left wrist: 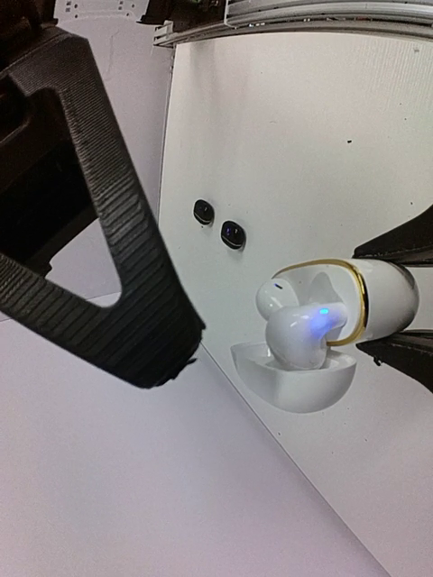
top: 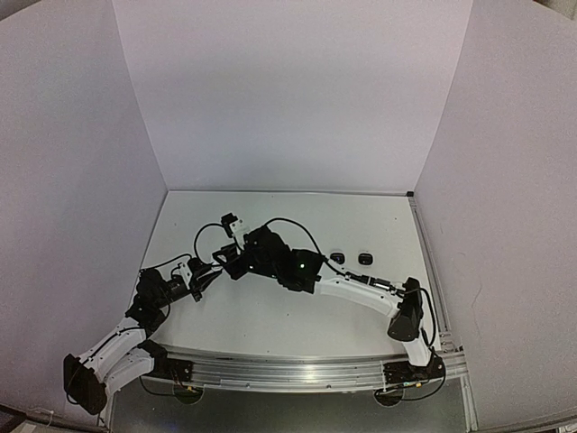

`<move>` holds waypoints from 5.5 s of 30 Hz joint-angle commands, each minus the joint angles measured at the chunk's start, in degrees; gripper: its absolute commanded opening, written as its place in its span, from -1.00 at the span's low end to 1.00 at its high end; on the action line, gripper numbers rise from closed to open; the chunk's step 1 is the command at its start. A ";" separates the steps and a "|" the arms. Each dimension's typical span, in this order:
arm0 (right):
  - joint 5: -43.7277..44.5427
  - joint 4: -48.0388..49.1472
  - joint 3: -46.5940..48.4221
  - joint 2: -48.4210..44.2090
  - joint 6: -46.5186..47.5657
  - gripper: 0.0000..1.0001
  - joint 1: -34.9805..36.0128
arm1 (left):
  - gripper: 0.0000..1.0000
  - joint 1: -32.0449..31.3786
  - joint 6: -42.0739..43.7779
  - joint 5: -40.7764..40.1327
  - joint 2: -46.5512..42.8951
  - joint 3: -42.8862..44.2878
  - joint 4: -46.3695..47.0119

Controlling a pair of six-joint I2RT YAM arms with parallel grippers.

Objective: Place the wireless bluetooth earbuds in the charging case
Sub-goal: Adjust the left earbud in the left side groove of the charging case, then close the charging case with the earbuds.

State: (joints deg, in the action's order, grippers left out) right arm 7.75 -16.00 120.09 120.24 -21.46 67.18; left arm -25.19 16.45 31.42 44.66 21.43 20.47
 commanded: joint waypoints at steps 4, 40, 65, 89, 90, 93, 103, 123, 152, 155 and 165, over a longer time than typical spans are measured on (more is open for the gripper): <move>0.69 -4.56 4.39 2.94 2.19 -0.45 0.56 | -1.00 -0.19 -0.08 1.18 0.14 2.79 1.86; 7.73 -7.74 8.59 6.84 -4.90 -1.00 2.36 | -1.00 -0.21 3.95 -4.41 0.47 0.30 7.43; 14.95 -6.87 9.12 9.97 -11.09 -0.99 4.73 | -1.00 -0.21 0.69 -7.26 0.82 -0.49 11.76; 18.58 -4.74 7.35 4.16 -1.67 -0.52 4.72 | -1.00 -0.21 -6.17 -4.34 -1.00 -0.27 8.91; 18.77 -4.74 7.11 3.72 -1.34 -0.51 4.72 | -1.00 -0.21 -6.17 -4.37 -0.97 -0.22 8.89; 18.21 -4.71 6.87 2.36 0.38 -0.43 4.72 | -1.00 -0.21 -6.01 -4.36 -0.88 -0.15 8.58; 8.97 -4.55 6.79 -1.74 4.09 -0.30 3.12 | -1.00 -0.21 -5.51 -2.61 -0.11 0.16 7.78; -5.27 -5.95 5.78 1.40 2.33 -1.00 0.06 | -1.00 -0.21 -3.41 5.77 -0.72 0.89 5.10; -8.58 -8.24 8.18 -0.24 2.70 -1.00 -0.03 | -1.00 -0.20 -1.57 3.64 1.21 0.67 3.21; -7.55 -8.26 7.26 -1.85 2.51 -1.00 -0.03 | -1.00 -0.21 4.29 3.28 2.00 0.66 1.68; 2.08 -8.80 4.13 2.72 -1.79 -1.00 -0.12 | -1.00 -0.23 26.50 8.57 -1.38 -1.79 -0.64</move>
State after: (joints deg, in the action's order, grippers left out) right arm 7.65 -24.84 124.38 121.54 -20.76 66.94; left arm -25.45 34.19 37.38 45.49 19.68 19.35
